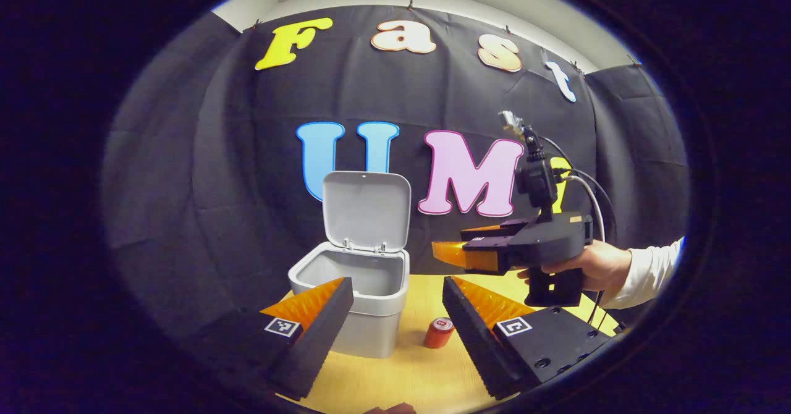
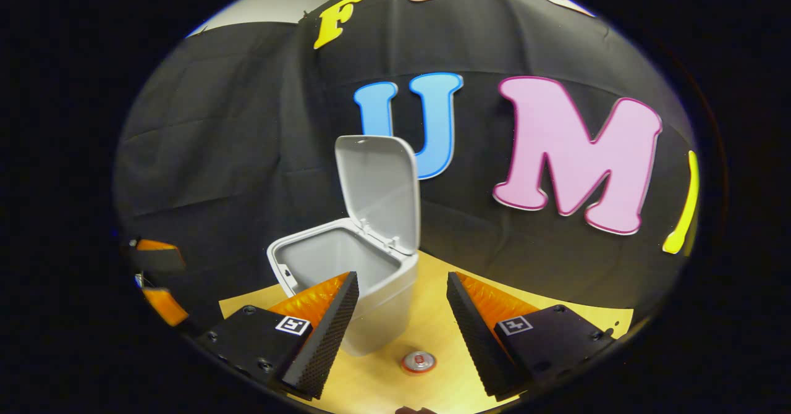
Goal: Press the lid of the desktop garbage bin to open it, pick up the crumpled paper on the desktop and throw it into the bin, then pick up the pop can on the desktop and drop it into the bin, and finally close the garbage bin lid.
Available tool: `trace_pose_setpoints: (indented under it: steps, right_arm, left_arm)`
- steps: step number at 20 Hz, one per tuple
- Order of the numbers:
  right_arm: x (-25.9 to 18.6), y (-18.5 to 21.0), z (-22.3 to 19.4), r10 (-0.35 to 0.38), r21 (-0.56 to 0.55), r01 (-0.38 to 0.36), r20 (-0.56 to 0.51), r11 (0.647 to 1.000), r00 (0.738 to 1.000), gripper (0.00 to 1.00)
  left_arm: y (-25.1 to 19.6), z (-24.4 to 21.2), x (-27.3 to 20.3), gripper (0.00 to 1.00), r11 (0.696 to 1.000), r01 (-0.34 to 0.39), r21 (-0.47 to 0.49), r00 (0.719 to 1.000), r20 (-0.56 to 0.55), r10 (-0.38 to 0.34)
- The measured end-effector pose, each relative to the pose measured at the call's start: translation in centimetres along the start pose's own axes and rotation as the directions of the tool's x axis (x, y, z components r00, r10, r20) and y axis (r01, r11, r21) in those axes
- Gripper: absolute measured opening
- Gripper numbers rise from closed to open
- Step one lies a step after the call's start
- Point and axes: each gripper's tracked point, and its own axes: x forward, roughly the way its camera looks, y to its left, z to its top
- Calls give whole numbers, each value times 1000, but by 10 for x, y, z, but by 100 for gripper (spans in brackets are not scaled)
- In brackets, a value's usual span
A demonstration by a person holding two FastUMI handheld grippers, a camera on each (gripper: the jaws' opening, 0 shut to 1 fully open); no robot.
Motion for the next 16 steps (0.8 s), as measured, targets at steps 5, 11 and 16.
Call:
trace_pose_setpoints:
  steps: [5,11,16]
  right_arm:
    - [-53,-65,-11,-126,-9,126,-26,992,992,94]
    - [-112,-120,-28,-247,-9,247,-50,969,968,94]
    - [-144,-149,-57,-312,-4,313,-100,950,945,95]
  left_arm:
    - [-57,-53,64,100,993,115,-5,992,-50,-115]
    - [-93,-121,130,100,987,159,18,978,-136,-155]
    - [-104,-175,177,100,986,164,27,962,-224,-154]
